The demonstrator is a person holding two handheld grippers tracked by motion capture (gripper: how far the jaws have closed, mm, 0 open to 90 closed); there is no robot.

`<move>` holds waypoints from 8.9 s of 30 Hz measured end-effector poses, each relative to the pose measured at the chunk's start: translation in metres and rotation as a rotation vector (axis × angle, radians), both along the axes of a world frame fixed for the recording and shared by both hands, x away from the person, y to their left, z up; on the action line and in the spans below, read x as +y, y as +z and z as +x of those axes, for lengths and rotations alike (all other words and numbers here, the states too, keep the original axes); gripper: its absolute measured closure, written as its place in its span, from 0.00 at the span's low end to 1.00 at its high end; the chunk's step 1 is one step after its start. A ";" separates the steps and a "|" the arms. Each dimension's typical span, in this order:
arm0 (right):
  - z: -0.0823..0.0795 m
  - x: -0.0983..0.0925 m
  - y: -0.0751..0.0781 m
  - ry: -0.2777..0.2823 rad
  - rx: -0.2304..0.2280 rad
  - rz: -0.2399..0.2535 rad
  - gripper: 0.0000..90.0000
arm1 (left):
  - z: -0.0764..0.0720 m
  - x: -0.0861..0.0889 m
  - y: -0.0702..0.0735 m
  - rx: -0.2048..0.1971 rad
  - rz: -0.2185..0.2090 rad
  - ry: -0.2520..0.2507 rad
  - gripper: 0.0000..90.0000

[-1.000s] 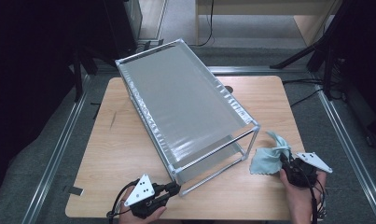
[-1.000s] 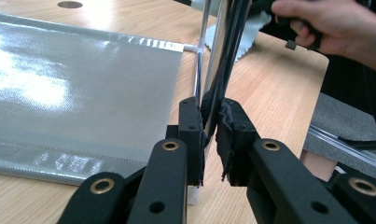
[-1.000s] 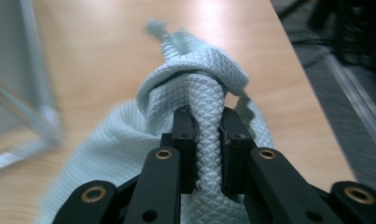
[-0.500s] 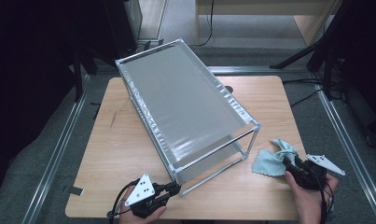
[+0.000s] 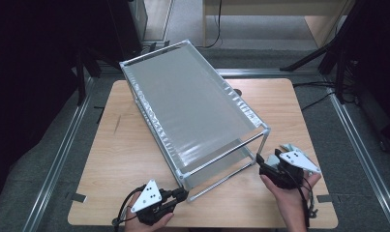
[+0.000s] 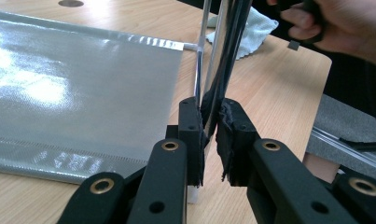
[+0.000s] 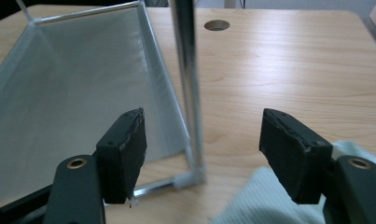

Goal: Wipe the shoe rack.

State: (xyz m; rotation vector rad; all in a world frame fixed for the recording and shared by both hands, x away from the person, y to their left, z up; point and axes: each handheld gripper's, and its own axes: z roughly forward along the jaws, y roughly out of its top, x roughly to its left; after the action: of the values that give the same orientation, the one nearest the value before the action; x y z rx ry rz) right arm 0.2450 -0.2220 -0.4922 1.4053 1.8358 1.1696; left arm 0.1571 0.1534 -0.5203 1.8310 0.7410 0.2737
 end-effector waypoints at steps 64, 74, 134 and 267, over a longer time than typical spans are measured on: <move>-0.043 0.126 -0.019 0.313 -0.012 0.081 0.67 | 0.031 0.085 -0.020 0.054 0.003 0.303 0.61; -0.043 0.099 -0.017 0.286 -0.023 0.042 0.88 | 0.040 0.103 -0.026 0.059 0.028 0.398 0.61; 0.045 -0.038 -0.004 -0.045 0.046 0.067 0.88 | 0.002 0.114 -0.010 0.066 0.104 0.541 0.88; 0.050 0.003 0.107 -0.031 -0.221 0.109 0.70 | -0.019 0.096 0.005 -0.005 0.019 0.254 0.88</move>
State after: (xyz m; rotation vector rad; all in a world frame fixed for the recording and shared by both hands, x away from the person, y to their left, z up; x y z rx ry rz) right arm 0.2946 -0.2186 -0.3848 1.3002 1.6139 1.3687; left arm 0.1378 0.2493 -0.5156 1.7533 0.9712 0.4511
